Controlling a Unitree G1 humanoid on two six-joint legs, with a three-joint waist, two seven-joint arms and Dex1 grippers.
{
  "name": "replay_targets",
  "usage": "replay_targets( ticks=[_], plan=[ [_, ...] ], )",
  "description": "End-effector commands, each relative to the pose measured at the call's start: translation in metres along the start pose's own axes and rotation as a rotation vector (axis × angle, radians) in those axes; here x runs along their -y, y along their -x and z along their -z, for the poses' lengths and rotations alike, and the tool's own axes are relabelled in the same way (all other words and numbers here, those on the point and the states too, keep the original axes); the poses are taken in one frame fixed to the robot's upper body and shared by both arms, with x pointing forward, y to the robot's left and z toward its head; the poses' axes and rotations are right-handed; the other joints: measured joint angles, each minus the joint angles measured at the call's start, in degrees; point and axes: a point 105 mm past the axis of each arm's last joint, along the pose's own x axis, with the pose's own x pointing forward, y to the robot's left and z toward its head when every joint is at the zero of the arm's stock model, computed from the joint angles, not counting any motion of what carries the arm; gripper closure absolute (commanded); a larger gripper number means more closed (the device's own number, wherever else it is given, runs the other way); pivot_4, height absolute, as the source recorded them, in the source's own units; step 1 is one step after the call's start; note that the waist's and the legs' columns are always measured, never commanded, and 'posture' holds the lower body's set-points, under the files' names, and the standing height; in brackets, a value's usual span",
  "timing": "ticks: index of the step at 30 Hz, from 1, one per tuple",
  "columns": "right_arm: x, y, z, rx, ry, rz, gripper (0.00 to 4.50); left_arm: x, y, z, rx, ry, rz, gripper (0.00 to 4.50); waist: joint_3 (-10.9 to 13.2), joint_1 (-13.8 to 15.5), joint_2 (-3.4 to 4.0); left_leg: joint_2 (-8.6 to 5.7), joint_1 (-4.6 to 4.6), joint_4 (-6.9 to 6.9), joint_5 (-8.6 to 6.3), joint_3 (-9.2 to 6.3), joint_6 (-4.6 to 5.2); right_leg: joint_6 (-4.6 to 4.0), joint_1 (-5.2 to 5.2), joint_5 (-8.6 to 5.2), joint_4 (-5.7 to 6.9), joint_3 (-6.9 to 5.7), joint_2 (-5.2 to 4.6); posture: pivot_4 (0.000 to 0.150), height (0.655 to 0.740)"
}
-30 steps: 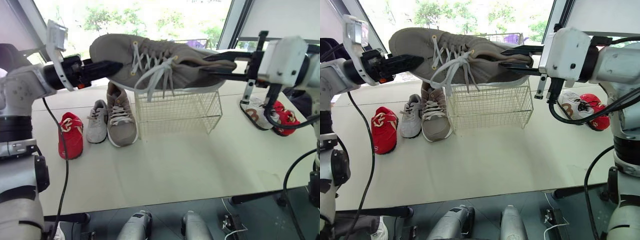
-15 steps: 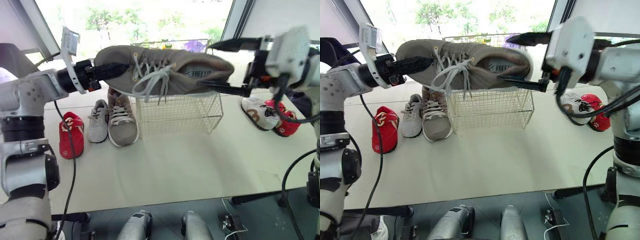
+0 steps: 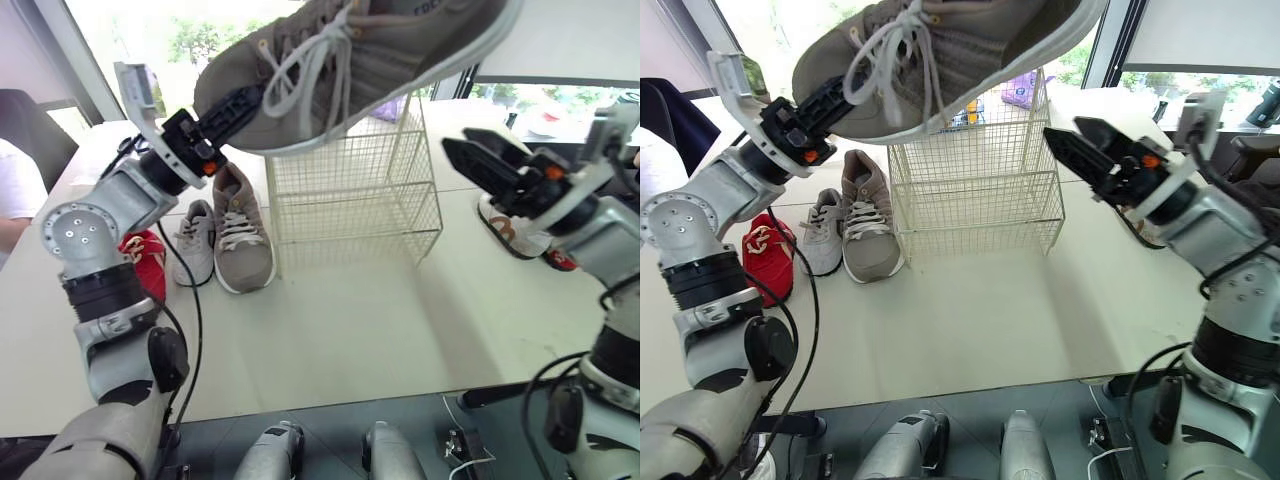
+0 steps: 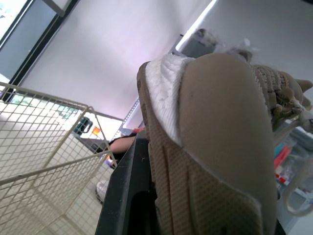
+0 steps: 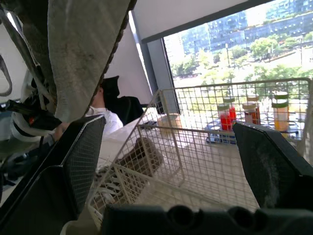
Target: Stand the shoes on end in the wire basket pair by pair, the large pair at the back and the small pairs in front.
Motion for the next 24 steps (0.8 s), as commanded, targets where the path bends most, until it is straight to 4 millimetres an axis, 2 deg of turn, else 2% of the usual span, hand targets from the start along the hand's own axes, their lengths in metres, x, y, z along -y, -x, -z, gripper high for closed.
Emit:
replay_targets(
  ticks=[1,9,15,19,22,24],
  plan=[
    [-0.019,-0.022,-0.02,0.096,0.041,-0.085,0.04,0.016,-0.003,-0.011,0.063,-0.038,0.055,3.89,0.0,0.07,0.0,0.0,0.0,0.0,0.0,-0.01,0.0,0.0,-0.02,0.0,0.01,0.0,0.01,0.15,0.74],
    [-0.034,-0.047,-0.04,0.217,-0.004,-0.168,0.04,0.01,-0.002,0.003,0.027,-0.049,0.012,3.89,0.0,0.33,-0.02,-0.03,-0.01,0.04,-0.01,-0.02,0.01,0.0,0.01,0.0,0.01,-0.04,-0.01,0.15,0.74],
    [-0.045,-0.058,-0.055,0.302,-0.101,-0.233,0.04,0.006,0.0,0.016,-0.008,-0.085,-0.017,3.89,0.0,-0.02,-0.02,-0.01,-0.01,-0.01,-0.01,-0.01,0.01,0.0,-0.03,0.0,0.01,-0.03,0.0,0.15,0.74],
    [-0.044,-0.059,-0.068,0.376,-0.175,-0.252,0.04,0.006,0.003,0.022,-0.021,-0.099,-0.026,3.89,0.0,0.06,-0.01,0.0,-0.01,-0.01,0.0,-0.02,0.01,0.0,-0.04,0.0,0.02,-0.03,0.01,0.15,0.74],
    [-0.043,-0.059,-0.074,0.405,-0.201,-0.261,0.91,0.006,0.005,0.024,-0.029,-0.104,-0.03,3.89,0.0,0.23,-0.01,-0.02,-0.01,0.01,-0.01,-0.02,0.01,0.0,-0.01,0.0,0.01,-0.04,-0.01,0.15,0.74],
    [-0.043,-0.06,-0.077,0.42,-0.22,-0.271,1.77,0.005,0.007,0.028,-0.049,-0.115,-0.037,3.89,0.0,0.17,-0.01,-0.03,-0.01,0.01,-0.01,-0.02,0.01,0.0,-0.01,0.0,0.0,-0.04,-0.01,0.15,0.74]
  ],
)
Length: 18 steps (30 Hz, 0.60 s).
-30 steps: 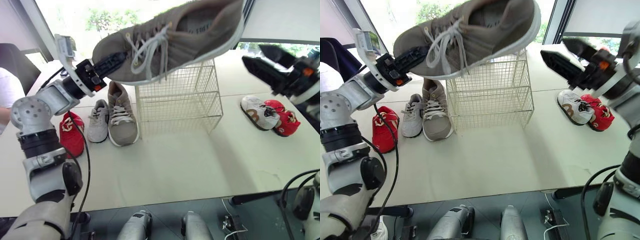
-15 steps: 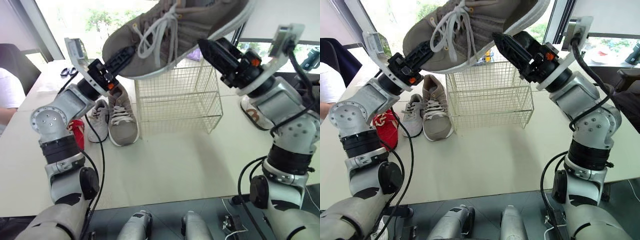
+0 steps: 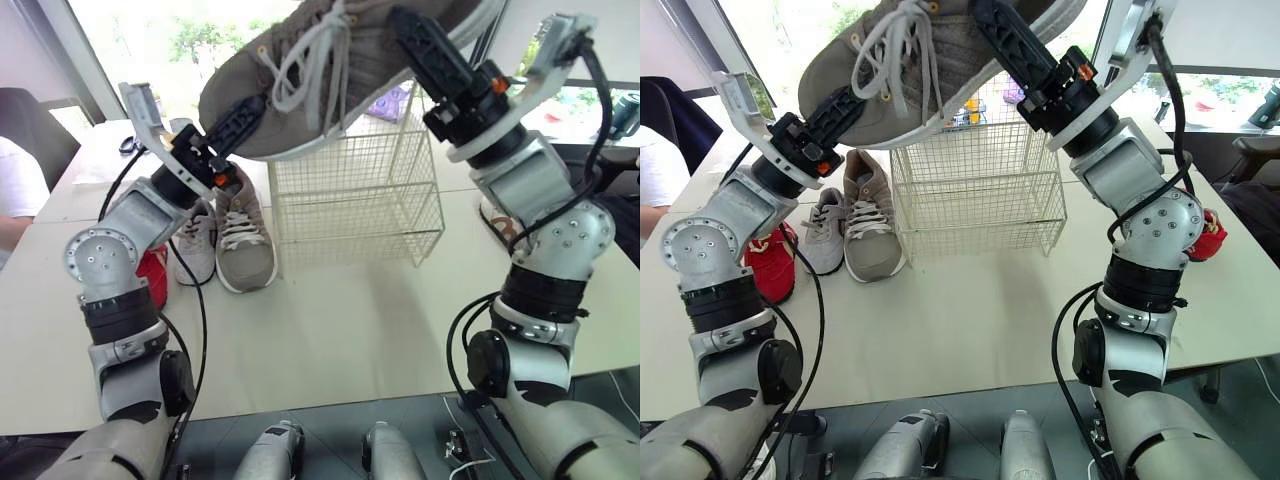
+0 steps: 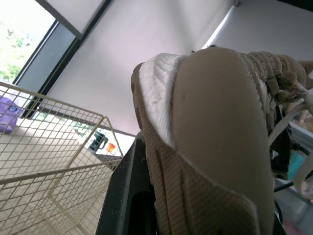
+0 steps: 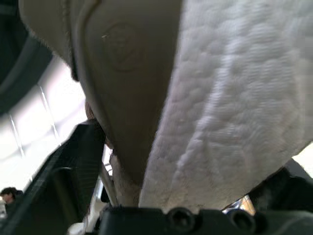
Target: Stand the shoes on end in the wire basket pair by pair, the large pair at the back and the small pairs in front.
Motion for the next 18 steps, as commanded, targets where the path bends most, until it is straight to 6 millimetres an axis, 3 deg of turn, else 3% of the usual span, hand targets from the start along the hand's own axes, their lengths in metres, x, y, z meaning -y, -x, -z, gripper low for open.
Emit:
replay_targets(
  ticks=[1,4,8,10,11,16,18],
  plan=[
    [-0.027,-0.007,-0.041,0.162,0.028,-0.115,2.15,0.005,0.0,0.019,-0.11,-0.037,0.005,3.89,0.0,-0.07,0.0,0.0,0.0,-0.01,0.0,0.0,0.0,0.0,0.0,0.0,0.0,0.0,0.0,0.15,0.74],
    [-0.025,-0.008,-0.045,0.176,0.015,-0.117,2.65,0.006,0.002,0.024,-0.139,-0.051,0.008,3.89,0.0,-0.21,0.0,0.02,0.0,-0.02,0.0,0.0,0.0,0.0,-0.02,0.0,0.01,0.0,0.02,0.15,0.74],
    [-0.024,-0.012,-0.047,0.134,0.033,-0.124,2.69,0.007,0.004,0.025,-0.166,-0.065,0.007,3.89,0.0,-0.22,0.0,0.02,0.0,-0.03,0.0,0.0,0.0,0.0,-0.03,0.0,0.01,0.0,0.02,0.15,0.74],
    [-0.021,-0.016,-0.048,0.074,0.094,-0.112,2.69,0.008,0.006,0.022,-0.185,-0.076,0.011,2.88,0.01,-0.15,0.02,0.02,0.0,-0.02,0.0,0.0,0.0,0.0,-0.02,0.0,0.01,0.0,0.02,0.15,0.74],
    [-0.02,-0.018,-0.049,0.041,0.134,-0.116,2.69,0.009,0.008,0.02,-0.195,-0.087,0.016,2.62,0.01,-0.08,0.02,0.0,0.0,-0.02,0.0,0.01,0.0,0.0,-0.03,0.0,0.0,0.0,0.01,0.15,0.74],
    [-0.009,-0.027,-0.068,-0.101,0.356,-0.133,2.69,0.012,0.015,0.009,-0.241,-0.141,0.043,0.09,0.02,-0.14,0.03,-0.01,-0.01,-0.06,-0.01,0.03,0.02,0.0,-0.03,0.0,-0.04,-0.01,0.03,0.15,0.74],
    [0.001,-0.033,-0.081,-0.168,0.505,-0.121,2.69,0.008,0.019,0.007,-0.264,-0.177,0.03,0.04,0.02,-0.27,0.03,0.01,-0.01,-0.09,-0.01,0.04,0.01,0.0,-0.03,-0.01,-0.07,-0.02,0.05,0.15,0.74]
  ],
)
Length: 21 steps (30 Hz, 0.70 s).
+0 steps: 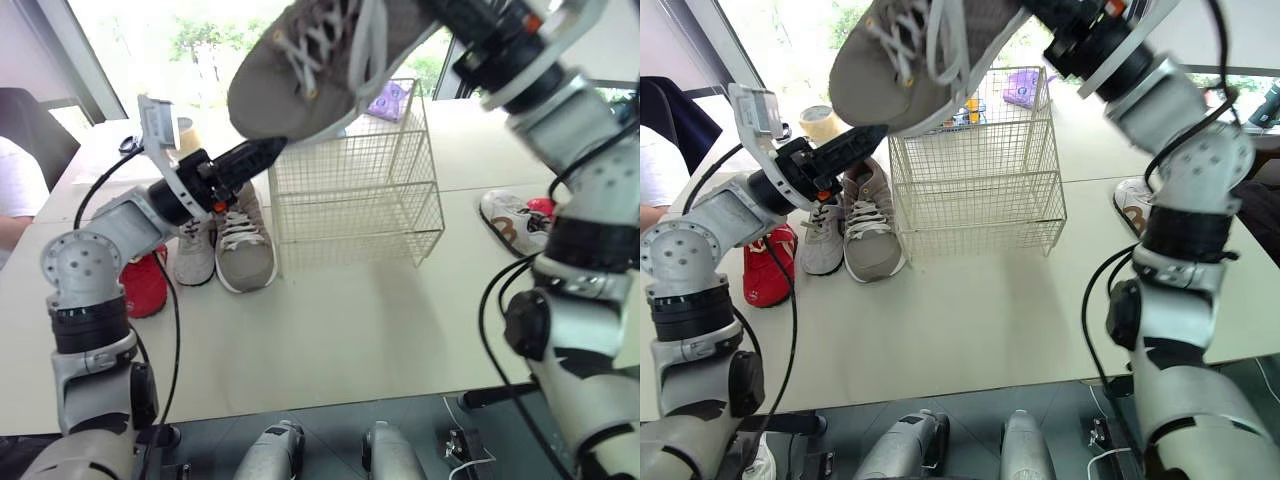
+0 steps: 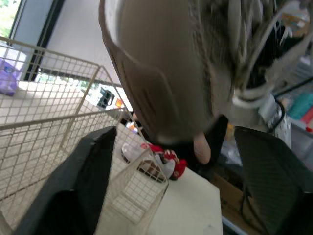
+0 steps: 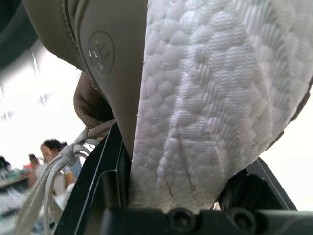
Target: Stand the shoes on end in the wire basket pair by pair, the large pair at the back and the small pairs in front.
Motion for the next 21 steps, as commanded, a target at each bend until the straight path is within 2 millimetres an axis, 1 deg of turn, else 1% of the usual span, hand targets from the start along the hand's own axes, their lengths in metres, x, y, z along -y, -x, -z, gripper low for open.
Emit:
replay_targets(
  ticks=[1,3,5,9,14,18,21],
  plan=[
    [0.009,-0.007,-0.027,-0.073,0.269,-0.054,2.69,0.0,0.006,-0.007,-0.02,-0.08,-0.005,0.04,0.02,-0.21,0.04,0.0,0.0,-0.05,0.0,0.01,0.0,0.0,0.0,0.0,-0.02,0.0,0.0,0.15,0.74],
    [0.014,-0.01,-0.035,-0.144,0.403,-0.086,2.69,-0.003,0.008,-0.006,-0.03,-0.101,-0.017,0.04,0.04,-0.29,0.06,0.0,0.01,-0.05,0.0,0.1,0.0,0.0,-0.04,0.0,-0.02,0.01,-0.01,0.15,0.74],
    [0.019,-0.014,-0.036,-0.211,0.524,-0.113,2.69,-0.003,0.008,-0.005,-0.028,-0.108,-0.019,0.04,0.05,-0.44,0.06,0.02,0.0,-0.11,-0.01,0.08,0.0,0.0,-0.05,0.0,-0.05,0.01,-0.01,0.15,0.74],
    [0.029,-0.017,-0.025,-0.354,0.705,-0.155,2.69,-0.001,0.007,0.001,-0.027,-0.117,-0.016,0.04,0.05,-1.23,0.05,0.02,0.0,-0.18,-0.02,0.11,-0.01,0.0,-0.09,0.0,-0.12,0.01,-0.05,0.15,0.74],
    [0.035,-0.018,-0.012,-0.42,0.782,-0.18,2.69,0.002,0.008,0.004,-0.017,-0.121,-0.019,0.04,0.08,-1.42,0.06,0.02,-0.01,-0.2,-0.02,0.08,-0.02,0.0,-0.1,0.0,-0.12,0.01,-0.04,0.15,0.74],
    [0.036,-0.019,0.0,-0.464,0.789,-0.211,2.69,0.003,0.008,0.004,-0.003,-0.134,-0.028,0.04,0.08,-1.42,0.07,0.03,-0.01,-0.21,-0.01,0.07,-0.04,0.0,-0.12,0.0,-0.12,0.01,-0.04,0.15,0.74],
    [0.041,-0.018,0.015,-0.508,0.768,-0.207,2.69,0.004,0.008,0.004,0.007,-0.14,-0.033,0.04,0.08,-1.38,0.07,0.03,-0.01,-0.21,-0.01,0.06,-0.04,0.0,-0.11,0.0,-0.12,0.01,-0.03,0.15,0.74]
  ],
)
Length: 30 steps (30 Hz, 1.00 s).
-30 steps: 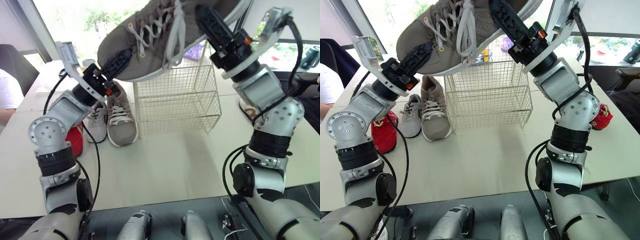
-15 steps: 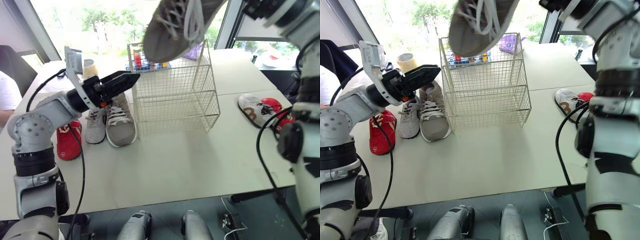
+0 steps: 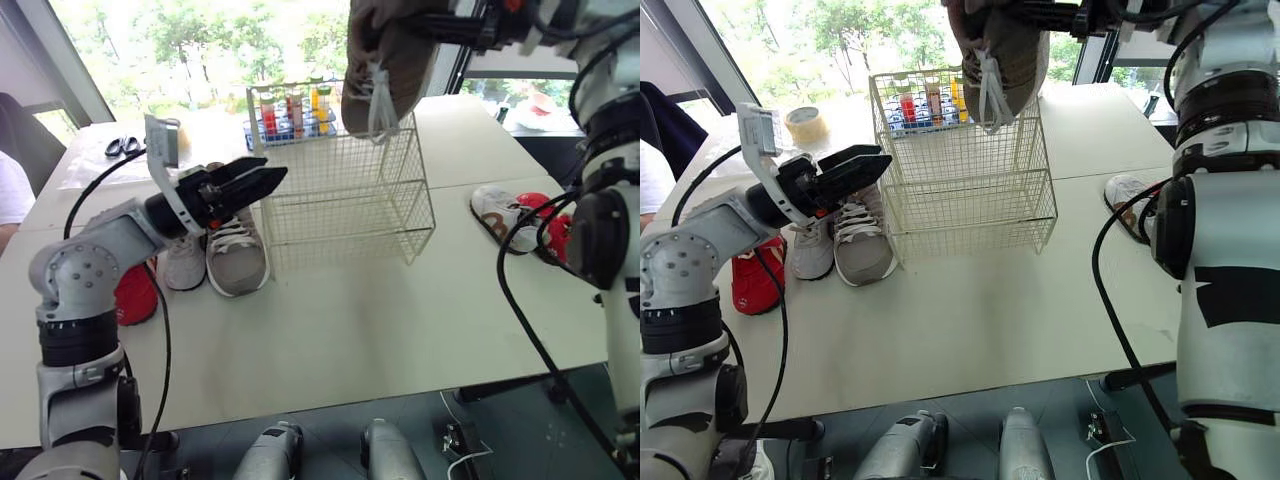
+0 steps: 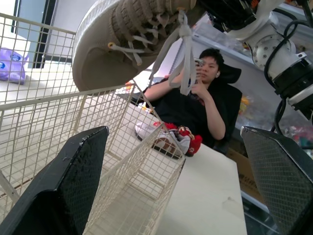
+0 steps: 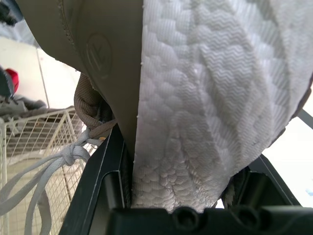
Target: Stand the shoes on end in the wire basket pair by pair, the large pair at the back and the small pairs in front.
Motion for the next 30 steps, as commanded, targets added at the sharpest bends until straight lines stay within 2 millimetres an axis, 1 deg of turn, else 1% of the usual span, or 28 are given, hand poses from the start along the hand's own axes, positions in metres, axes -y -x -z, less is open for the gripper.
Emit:
replay_targets(
  ticks=[1,6,9,11,12,14,15,21,26,30],
  plan=[
    [0.002,-0.004,-0.007,-0.001,0.024,0.001,2.69,0.008,0.003,-0.012,0.052,-0.058,0.007,0.04,0.0,0.04,0.0,0.0,0.0,0.0,0.0,-0.01,0.0,0.0,0.01,0.0,0.0,0.0,0.0,0.15,0.74],
    [-0.003,-0.009,0.02,-0.084,-0.024,0.022,2.69,0.009,0.003,-0.012,0.06,-0.073,-0.002,0.04,0.0,0.08,0.0,-0.01,0.0,0.01,0.0,-0.03,-0.01,0.0,0.02,0.0,0.01,-0.01,0.0,0.15,0.74],
    [-0.005,-0.01,0.029,-0.114,-0.036,0.03,2.69,0.009,0.004,-0.012,0.062,-0.077,-0.004,0.04,0.0,0.11,0.0,-0.01,0.0,0.01,0.01,-0.04,-0.01,0.0,0.03,0.0,0.0,-0.01,0.0,0.15,0.74],
    [-0.006,-0.01,0.034,-0.12,-0.058,0.037,1.7,0.009,0.004,-0.012,0.062,-0.081,-0.006,0.0,-0.01,0.1,0.0,-0.02,0.0,0.02,0.01,-0.04,-0.01,0.0,0.03,0.0,0.01,-0.01,0.0,0.15,0.74],
    [-0.007,-0.009,0.036,-0.118,-0.072,0.04,1.34,0.01,0.004,-0.011,0.059,-0.085,-0.008,0.0,-0.01,0.07,0.0,-0.01,0.01,0.03,0.01,-0.05,-0.01,0.0,0.04,0.0,0.01,-0.01,0.01,0.15,0.74],
    [-0.007,-0.009,0.038,-0.112,-0.087,0.045,0.35,0.01,0.004,-0.011,0.055,-0.088,-0.011,0.0,-0.01,0.01,0.0,-0.01,0.01,0.08,0.01,-0.05,-0.01,0.0,0.06,0.0,0.04,-0.01,0.02,0.15,0.74],
    [-0.007,-0.009,0.039,-0.109,-0.091,0.048,0.08,0.01,0.004,-0.011,0.055,-0.088,-0.011,0.0,0.0,0.01,0.0,-0.01,0.01,0.11,0.01,-0.05,-0.01,0.0,0.06,0.0,0.07,-0.01,0.02,0.15,0.74],
    [0.004,-0.001,0.032,-0.041,-0.142,0.131,0.08,0.012,-0.001,-0.009,0.048,-0.084,0.006,0.0,0.03,-0.03,0.06,-0.02,0.0,0.09,0.02,-0.04,-0.02,0.0,0.01,0.0,0.13,0.0,0.01,0.15,0.74],
    [0.016,0.006,0.027,0.039,-0.243,0.228,0.08,0.015,-0.007,-0.007,0.039,-0.078,0.027,0.0,0.03,0.05,0.06,-0.02,0.0,0.09,0.02,-0.04,-0.03,0.0,0.02,0.0,0.12,0.0,0.01,0.15,0.74],
    [0.019,0.011,0.026,0.069,-0.259,0.253,0.08,0.014,-0.01,-0.007,0.036,-0.075,0.034,0.0,0.03,0.05,0.07,-0.02,0.0,0.1,0.02,-0.04,-0.02,0.0,0.03,0.0,0.12,0.0,0.01,0.15,0.74]
  ],
)
